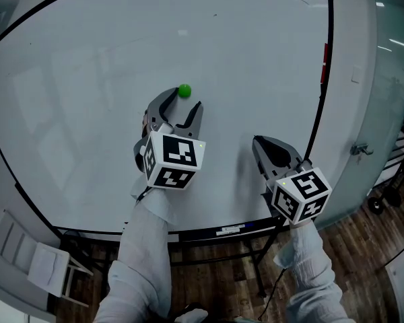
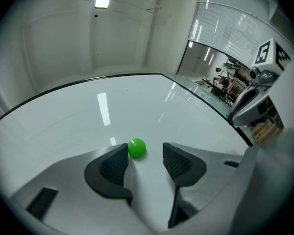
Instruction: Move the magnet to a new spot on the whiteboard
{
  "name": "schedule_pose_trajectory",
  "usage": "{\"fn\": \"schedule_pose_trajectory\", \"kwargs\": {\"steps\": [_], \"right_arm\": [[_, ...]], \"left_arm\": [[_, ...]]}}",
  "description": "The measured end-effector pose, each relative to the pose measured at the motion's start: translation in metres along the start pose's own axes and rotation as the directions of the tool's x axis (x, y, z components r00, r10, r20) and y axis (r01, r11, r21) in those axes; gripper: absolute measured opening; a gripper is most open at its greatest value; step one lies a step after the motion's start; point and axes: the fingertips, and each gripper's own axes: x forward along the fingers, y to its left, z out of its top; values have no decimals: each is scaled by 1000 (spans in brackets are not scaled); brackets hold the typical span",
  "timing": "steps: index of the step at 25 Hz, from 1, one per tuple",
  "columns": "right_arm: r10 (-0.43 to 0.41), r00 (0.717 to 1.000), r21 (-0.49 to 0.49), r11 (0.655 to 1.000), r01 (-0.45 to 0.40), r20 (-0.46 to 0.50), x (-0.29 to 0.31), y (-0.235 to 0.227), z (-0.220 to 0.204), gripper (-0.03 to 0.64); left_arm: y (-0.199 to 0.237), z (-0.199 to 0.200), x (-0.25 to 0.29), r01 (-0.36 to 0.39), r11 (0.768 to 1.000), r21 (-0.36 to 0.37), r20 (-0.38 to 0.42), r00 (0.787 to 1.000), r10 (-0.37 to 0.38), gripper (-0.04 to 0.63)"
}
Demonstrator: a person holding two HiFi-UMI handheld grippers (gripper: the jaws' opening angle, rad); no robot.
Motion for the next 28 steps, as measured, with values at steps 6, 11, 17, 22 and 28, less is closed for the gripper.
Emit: {"fn": "schedule_pose_trajectory", "kwargs": {"steps": [6,11,17,22,28], "right_arm": [[-5,1000,12,1000,6,-23,-10,5,-9,29],[6,999,36,999,-5,-36,-19,15,-17,29],[34,999,85,996,-31,-34,-31,30,-22,29],[54,998,138,989,-47,-44,-41,40,-34,29],[29,995,118,993,-18,-92,-50,46,-61,29]], "left_arm": [[-4,-3,-15,34,998,-62,5,999,-34,218],[-11,-13,-28,53,995,-82,-9,999,-54,218],[-22,-34,-46,76,988,-133,-43,996,-83,218],[-32,-54,-64,98,976,-196,-73,991,-114,217],[-52,-83,-85,136,950,-281,-104,980,-171,216]]}}
